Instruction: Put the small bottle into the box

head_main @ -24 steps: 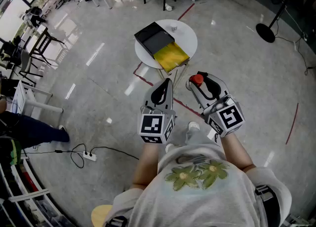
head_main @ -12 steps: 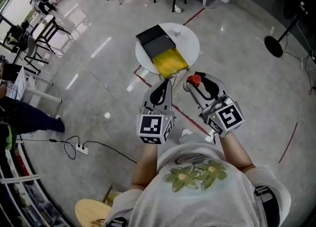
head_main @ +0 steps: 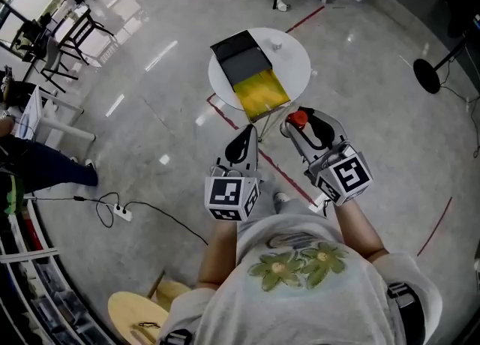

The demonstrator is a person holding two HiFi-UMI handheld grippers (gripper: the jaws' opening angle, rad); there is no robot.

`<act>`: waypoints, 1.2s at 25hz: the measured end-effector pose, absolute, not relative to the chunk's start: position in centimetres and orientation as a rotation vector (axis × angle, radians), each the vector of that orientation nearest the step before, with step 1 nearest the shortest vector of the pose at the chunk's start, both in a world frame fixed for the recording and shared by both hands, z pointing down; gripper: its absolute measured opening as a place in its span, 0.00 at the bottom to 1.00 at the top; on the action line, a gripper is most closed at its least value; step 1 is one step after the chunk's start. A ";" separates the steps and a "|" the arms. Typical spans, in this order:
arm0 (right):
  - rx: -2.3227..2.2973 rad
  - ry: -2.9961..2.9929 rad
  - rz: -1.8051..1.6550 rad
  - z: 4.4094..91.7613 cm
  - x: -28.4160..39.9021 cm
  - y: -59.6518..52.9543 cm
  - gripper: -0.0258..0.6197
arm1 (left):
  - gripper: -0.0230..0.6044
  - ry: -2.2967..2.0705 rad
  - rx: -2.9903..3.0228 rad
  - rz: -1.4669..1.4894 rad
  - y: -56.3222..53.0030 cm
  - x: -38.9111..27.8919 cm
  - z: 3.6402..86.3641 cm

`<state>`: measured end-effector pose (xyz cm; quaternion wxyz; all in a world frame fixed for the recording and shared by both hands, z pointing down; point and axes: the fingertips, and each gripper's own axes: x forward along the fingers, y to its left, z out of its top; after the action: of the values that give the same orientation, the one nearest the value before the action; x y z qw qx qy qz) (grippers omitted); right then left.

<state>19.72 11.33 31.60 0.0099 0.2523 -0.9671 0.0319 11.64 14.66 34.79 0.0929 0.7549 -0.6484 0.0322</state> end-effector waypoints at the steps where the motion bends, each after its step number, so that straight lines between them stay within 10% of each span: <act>1: 0.781 -3.016 0.106 32.0 19.5 10.7 0.28 | 0.04 -1.926 2.238 0.096 14.0 11.4 35.1; 30: 0.893 -2.931 0.135 34.0 8.3 -7.9 0.28 | 0.04 -1.821 2.259 0.157 -3.5 -1.2 37.6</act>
<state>8.32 -7.92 34.01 0.0374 0.2910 -0.9550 0.0440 -1.22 -3.55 37.60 0.1178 0.7720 -0.6223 0.0536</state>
